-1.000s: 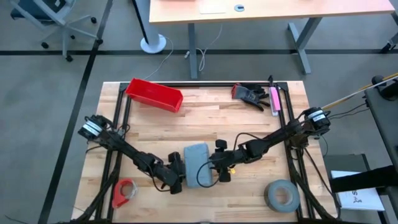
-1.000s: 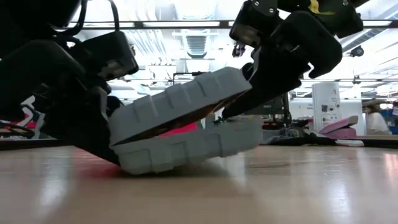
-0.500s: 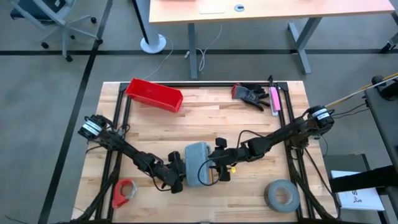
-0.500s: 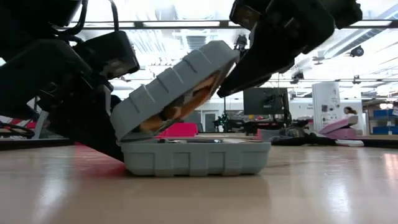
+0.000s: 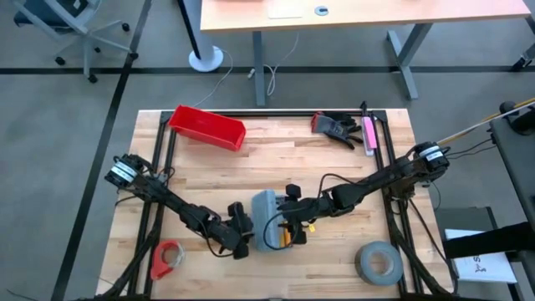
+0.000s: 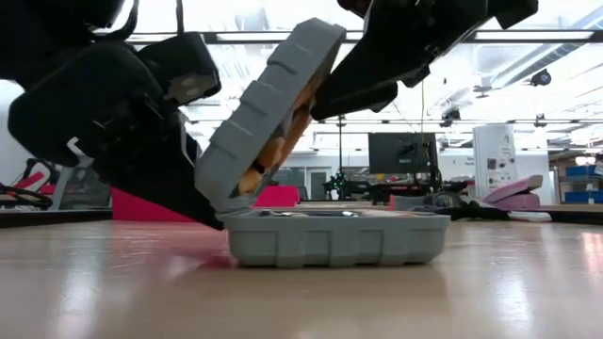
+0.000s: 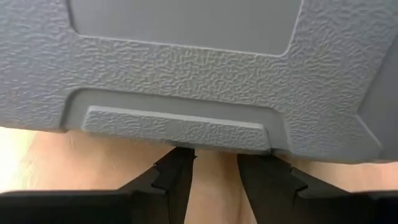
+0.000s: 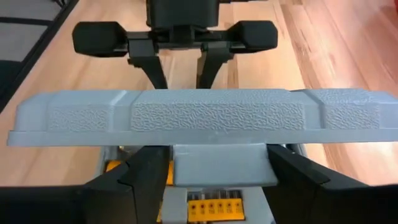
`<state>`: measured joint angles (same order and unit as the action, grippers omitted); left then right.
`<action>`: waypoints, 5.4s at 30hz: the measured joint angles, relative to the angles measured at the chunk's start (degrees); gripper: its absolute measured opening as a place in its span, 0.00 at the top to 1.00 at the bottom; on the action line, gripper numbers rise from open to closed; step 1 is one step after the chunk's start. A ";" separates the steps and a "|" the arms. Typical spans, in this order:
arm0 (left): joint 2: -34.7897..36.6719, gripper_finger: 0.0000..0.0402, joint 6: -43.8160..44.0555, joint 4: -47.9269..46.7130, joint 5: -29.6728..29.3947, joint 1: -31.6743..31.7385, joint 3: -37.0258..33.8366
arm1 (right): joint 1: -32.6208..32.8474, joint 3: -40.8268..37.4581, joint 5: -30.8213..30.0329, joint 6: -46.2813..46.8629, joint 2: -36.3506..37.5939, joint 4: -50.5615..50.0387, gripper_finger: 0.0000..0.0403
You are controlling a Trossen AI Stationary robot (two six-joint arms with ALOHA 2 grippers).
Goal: Prefit tool cases
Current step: Open the prefit tool case, then remove the yellow hammer from the prefit tool case to the table
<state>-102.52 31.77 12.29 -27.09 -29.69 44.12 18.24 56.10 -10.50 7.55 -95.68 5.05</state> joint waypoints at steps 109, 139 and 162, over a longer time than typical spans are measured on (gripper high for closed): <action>8.33 0.68 -2.56 -7.82 -1.95 2.40 0.00 | 4.50 -2.16 -3.13 12.61 -0.02 -20.02 0.42; 8.33 0.69 -0.80 -7.56 -2.26 2.43 0.00 | -4.28 -1.59 -5.47 31.48 0.00 -25.30 0.46; 8.31 0.69 0.92 -8.00 -2.48 2.40 0.00 | -8.42 -0.11 -3.02 43.54 -0.55 -26.32 0.48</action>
<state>-94.21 32.69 4.29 -29.56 -27.29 44.12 9.82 55.99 -13.52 51.09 -96.23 -21.26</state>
